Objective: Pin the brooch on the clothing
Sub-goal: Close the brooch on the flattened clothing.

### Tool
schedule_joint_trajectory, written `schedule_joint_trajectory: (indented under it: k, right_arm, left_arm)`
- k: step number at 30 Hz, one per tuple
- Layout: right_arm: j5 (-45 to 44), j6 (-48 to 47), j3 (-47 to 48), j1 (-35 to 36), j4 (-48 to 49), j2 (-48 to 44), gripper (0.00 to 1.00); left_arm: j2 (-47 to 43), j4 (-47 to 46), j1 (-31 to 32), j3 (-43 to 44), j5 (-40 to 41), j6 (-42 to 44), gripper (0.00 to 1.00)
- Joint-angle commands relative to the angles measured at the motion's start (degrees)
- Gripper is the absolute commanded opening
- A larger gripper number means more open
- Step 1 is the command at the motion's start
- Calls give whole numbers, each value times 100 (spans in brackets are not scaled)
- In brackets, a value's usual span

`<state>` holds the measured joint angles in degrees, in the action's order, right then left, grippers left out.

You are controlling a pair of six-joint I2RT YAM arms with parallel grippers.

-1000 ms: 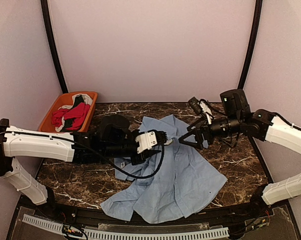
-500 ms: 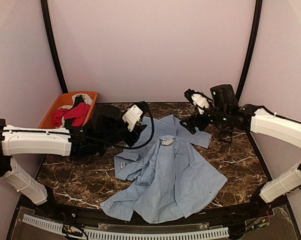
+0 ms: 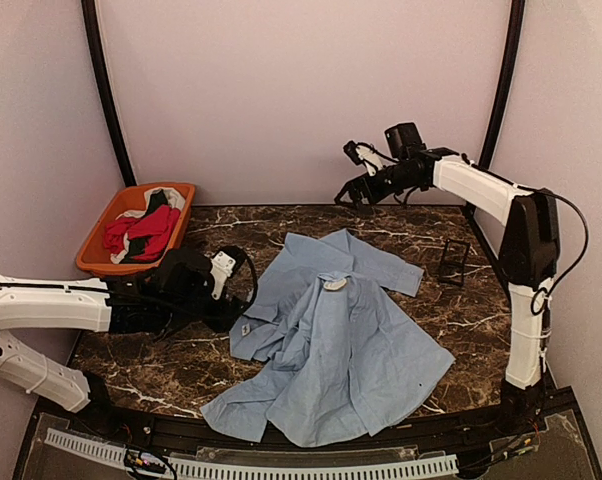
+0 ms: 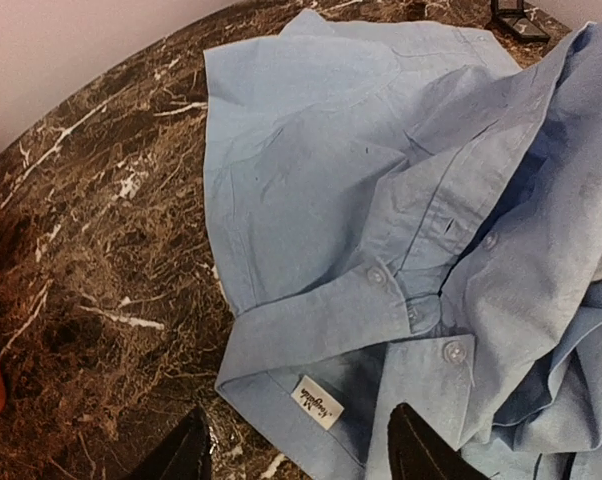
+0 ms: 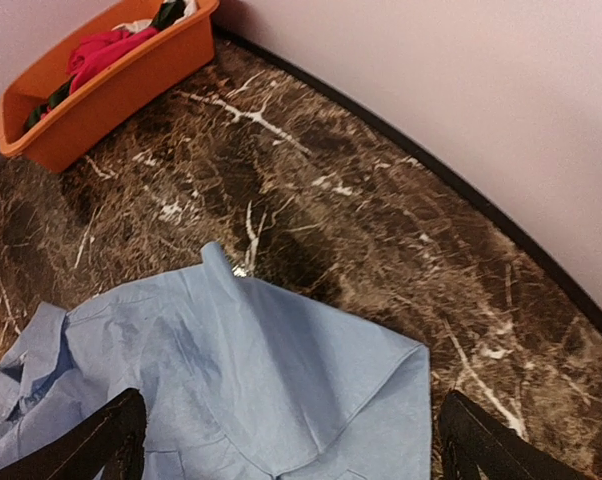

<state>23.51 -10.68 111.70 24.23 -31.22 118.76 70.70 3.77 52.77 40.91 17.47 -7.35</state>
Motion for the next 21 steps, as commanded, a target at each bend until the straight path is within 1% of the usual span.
schedule_joint_trajectory:
  k: [1,4,8,12,14,17,21]
  right_arm:
    - [1121,-102,922,38,-1080,760,97]
    - [1404,-174,1319,60,-1236,1208,96]
    - [1606,-328,1550,123,-1239,1615,96]
    - [1374,-453,1883,259,-1218,2056,97]
    - [1115,-585,1996,372,-1109,2259,97]
    - [616,-737,2210,559,-961,2583,99]
    - [356,-726,2323,647,-641,2842,98]
  left_arm:
    - [352,198,-342,-138,-656,-621,61]
    - [709,4,-596,-125,-932,-875,61]
    - [1081,-226,-838,-63,-1321,-1192,61]
    - [1565,-98,-936,148,-1549,-1248,61]
    - [1754,-71,-958,172,-1629,-1310,62]
    - [1923,8,-979,155,-1643,-1368,64]
    - [2088,332,-992,218,-1539,-1316,67]
